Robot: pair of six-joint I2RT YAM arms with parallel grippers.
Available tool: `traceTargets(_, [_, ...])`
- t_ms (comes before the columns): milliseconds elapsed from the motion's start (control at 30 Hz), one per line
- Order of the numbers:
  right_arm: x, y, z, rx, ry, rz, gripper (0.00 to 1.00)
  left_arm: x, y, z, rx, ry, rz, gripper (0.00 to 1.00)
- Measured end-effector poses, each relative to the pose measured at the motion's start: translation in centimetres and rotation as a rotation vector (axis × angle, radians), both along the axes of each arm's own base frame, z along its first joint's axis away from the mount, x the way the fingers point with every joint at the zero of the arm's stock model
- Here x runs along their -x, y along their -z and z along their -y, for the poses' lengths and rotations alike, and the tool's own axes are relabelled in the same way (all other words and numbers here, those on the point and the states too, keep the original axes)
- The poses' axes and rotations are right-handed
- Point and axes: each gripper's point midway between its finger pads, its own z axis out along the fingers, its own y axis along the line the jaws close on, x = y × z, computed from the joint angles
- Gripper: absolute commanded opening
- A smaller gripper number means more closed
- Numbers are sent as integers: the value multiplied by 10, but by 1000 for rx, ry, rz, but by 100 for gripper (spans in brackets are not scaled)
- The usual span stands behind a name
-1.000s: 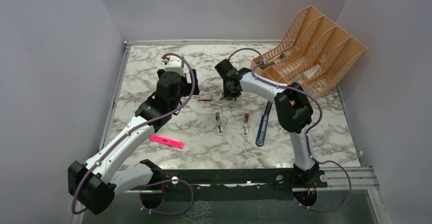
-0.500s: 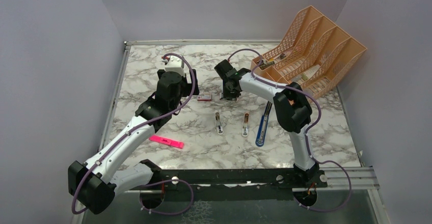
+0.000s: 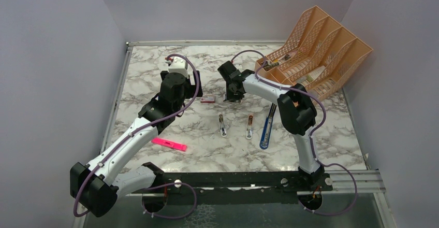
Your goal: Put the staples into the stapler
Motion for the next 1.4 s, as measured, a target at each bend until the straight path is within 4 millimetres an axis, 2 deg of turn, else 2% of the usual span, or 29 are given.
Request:
traceTargets(300, [1, 1, -1, -2, 1, -5, 32, 0, 0, 0, -1, 0, -1, 89])
traceTargets(567, [1, 2, 0, -2, 3, -6, 22, 0, 0, 0, -1, -1, 0, 89])
traceTargets(1000, [1, 2, 0, -1, 1, -6, 21, 0, 0, 0, -1, -1, -1, 89])
traceTargets(1133, [2, -3, 0, -9, -9, -1, 22, 0, 1, 0, -1, 0, -1, 89])
traceTargets(1400, [26, -31, 9, -63, -32, 1, 22, -1, 2, 0, -4, -1, -5, 89])
